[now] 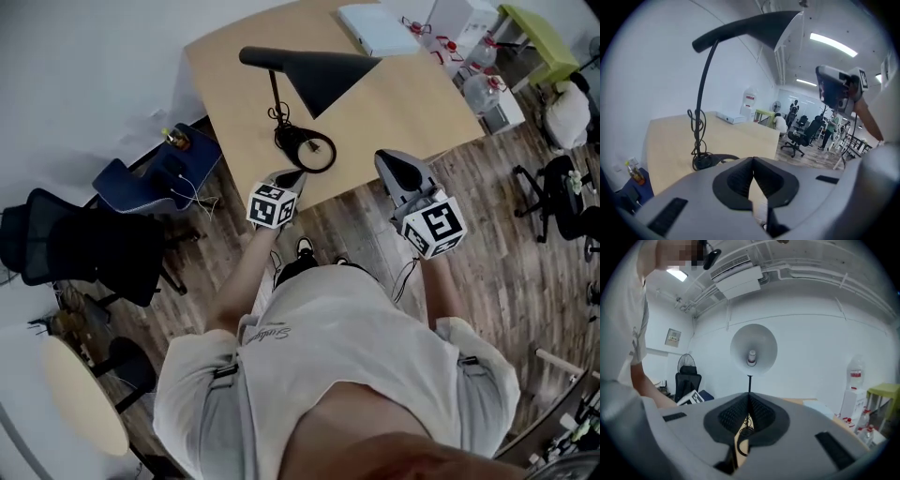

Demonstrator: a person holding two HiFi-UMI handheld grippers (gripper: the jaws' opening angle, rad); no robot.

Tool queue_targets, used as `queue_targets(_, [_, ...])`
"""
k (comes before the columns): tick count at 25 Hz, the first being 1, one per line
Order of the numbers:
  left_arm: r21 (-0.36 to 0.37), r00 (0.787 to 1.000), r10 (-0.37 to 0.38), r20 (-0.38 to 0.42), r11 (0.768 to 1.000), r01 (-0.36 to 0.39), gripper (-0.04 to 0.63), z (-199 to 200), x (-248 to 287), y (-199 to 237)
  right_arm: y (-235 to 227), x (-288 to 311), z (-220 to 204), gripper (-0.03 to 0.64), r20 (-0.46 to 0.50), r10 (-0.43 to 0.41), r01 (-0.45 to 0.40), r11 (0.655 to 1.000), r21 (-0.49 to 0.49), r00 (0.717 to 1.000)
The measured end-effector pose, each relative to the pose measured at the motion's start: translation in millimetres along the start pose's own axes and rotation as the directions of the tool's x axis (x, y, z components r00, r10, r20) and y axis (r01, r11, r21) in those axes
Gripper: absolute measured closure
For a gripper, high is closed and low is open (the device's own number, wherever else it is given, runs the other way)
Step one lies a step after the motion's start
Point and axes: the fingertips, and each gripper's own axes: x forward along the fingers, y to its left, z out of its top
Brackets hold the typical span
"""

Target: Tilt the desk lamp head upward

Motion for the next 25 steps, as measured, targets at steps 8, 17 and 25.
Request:
queue_targets(8, [0.034,0.963,0.111,0.244,0.992,-0.123,0.580,57.6,-93.1,-66.1,38.4,-10.8,-26.6,0.621,0.037,0.123,-0.125,0.990,0.067,0.992])
queue_targets(17, [-0.087,0.892,0.251,0.376,0.968,-0.235,0.580,67.6,-153.0,-90.8,77.6,-13.0,-28.4,0.621,0.059,0.230,-0.233,0.971,0.059,0.972])
queue_targets(25, [-0.018,0.859,0.250,0.447,0.962,-0.271,0.580,80.9,-192.5,-103.0,112.0,-17.7,-16.9,0.621,0.060,0.249,-0.252,0.967,0.043,0.967])
